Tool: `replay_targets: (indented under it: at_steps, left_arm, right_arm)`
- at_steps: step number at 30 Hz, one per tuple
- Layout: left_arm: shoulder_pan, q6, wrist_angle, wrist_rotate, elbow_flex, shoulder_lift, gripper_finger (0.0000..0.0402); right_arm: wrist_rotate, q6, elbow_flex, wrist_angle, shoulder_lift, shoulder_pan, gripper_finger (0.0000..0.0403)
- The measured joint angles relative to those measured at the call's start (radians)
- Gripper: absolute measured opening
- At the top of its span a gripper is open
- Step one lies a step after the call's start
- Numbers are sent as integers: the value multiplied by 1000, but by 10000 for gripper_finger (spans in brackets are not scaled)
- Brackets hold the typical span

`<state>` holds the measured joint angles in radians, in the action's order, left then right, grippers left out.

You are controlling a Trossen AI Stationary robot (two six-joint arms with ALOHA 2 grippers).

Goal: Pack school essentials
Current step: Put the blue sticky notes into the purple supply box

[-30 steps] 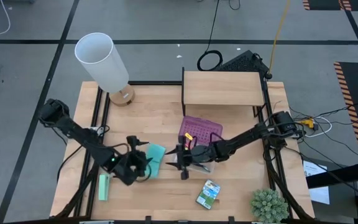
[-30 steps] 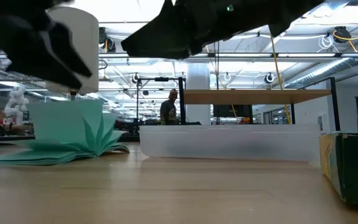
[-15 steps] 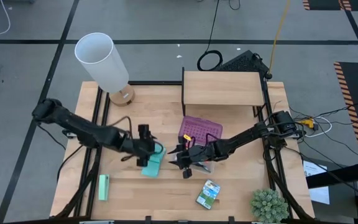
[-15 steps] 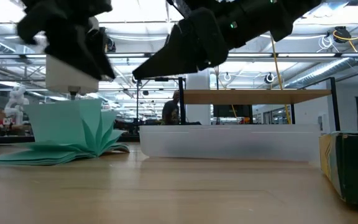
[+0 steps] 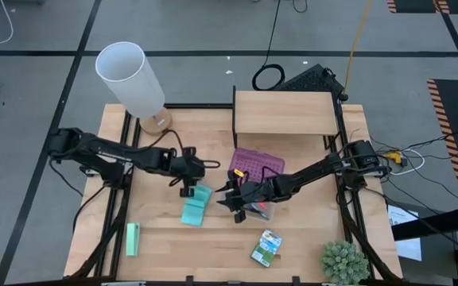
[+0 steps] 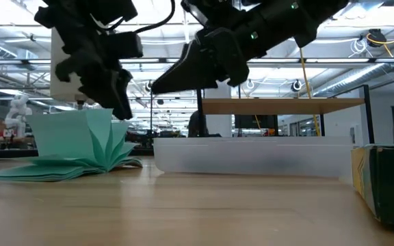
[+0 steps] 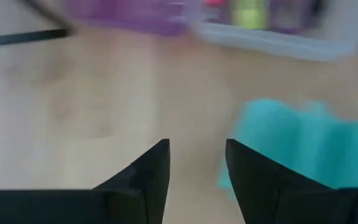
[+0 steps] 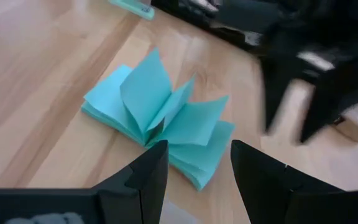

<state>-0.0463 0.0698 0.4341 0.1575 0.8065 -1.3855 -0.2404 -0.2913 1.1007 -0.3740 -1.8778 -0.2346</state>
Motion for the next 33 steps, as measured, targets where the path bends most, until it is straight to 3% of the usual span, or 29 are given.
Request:
replay_targets:
  at_steps: [3,15,19,25,33]
  left_arm:
    - [-29,7,-31,-103,0,-20,157]
    - [-220,-174,-1,-191,0,-7,156]
    - [-301,-259,-1,-113,0,-7,156]
    - [-385,-341,-47,-97,1,28,156]
    - [-378,-307,4,250,32,58,156]
  right_arm:
    - [-15,-28,1,10,15,2,169]
    - [-21,-91,0,46,50,2,169]
    - [-21,-91,1,48,50,2,169]
    - [-21,-91,0,51,50,2,169]
    - [-20,-90,1,62,50,4,169]
